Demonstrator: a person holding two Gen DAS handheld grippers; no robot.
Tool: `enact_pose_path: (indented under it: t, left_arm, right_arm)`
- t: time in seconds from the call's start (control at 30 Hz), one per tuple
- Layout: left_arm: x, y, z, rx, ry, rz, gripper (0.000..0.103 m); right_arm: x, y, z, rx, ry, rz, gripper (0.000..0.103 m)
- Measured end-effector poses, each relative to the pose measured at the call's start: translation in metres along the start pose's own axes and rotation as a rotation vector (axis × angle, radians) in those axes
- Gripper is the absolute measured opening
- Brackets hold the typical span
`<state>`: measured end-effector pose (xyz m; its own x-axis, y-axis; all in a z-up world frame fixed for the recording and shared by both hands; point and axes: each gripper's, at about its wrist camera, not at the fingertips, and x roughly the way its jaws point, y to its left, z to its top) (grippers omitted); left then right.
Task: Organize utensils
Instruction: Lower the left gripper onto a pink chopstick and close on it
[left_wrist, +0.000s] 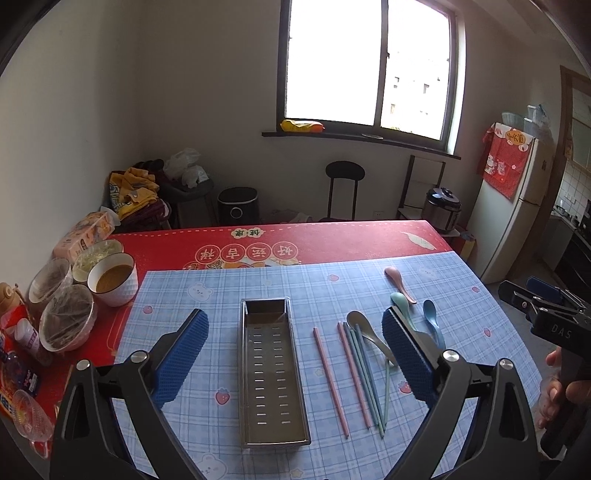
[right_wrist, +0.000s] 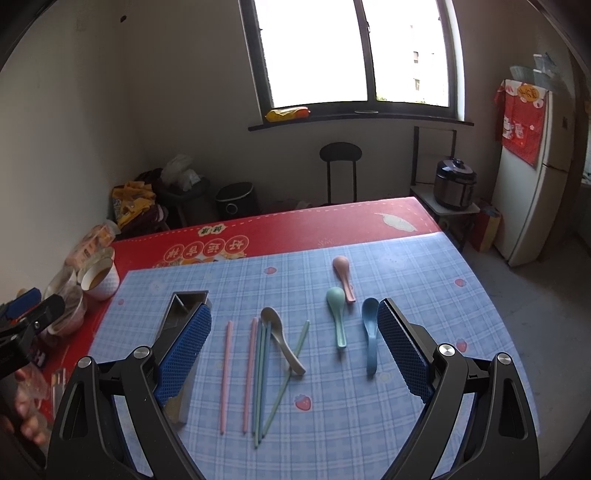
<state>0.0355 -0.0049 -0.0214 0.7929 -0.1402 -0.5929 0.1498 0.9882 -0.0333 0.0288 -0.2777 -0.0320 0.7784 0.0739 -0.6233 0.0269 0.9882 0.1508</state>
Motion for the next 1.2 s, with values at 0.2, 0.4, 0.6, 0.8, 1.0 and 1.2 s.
enact_pose_path:
  t: [0.2,0.4,0.6,0.8,1.0,1.2]
  left_arm:
    - [0.045,-0.015,-0.012,0.044,0.124,-0.097,0.061]
    - [0.126,-0.024,-0.048,-0.029,0.377,-0.149,0.036]
    - [0.195,-0.036,-0.079,-0.106,0.535,-0.111,0.036]
    - [0.244,-0.047,-0.098,-0.098,0.606,-0.028,0.036]
    - [0.266,-0.052,-0.105,-0.092,0.629,0.012,0.030]
    - [0.283,-0.053,-0.107,-0.079,0.650,0.068,0.020]
  right_arm:
    - [0.033,-0.030,-0.016,0.007,0.065,-0.009,0.088]
    - [0.067,-0.055,-0.045,0.050,0.160,0.015,0.088]
    - [0.096,-0.073,-0.067,0.049,0.245,0.047,0.088]
    - [0.116,-0.092,-0.072,0.047,0.285,0.060,0.088]
    - [0.123,-0.111,-0.080,0.068,0.318,0.072,0.088]
    - [0.122,-0.127,-0.086,0.102,0.327,0.066,0.088]
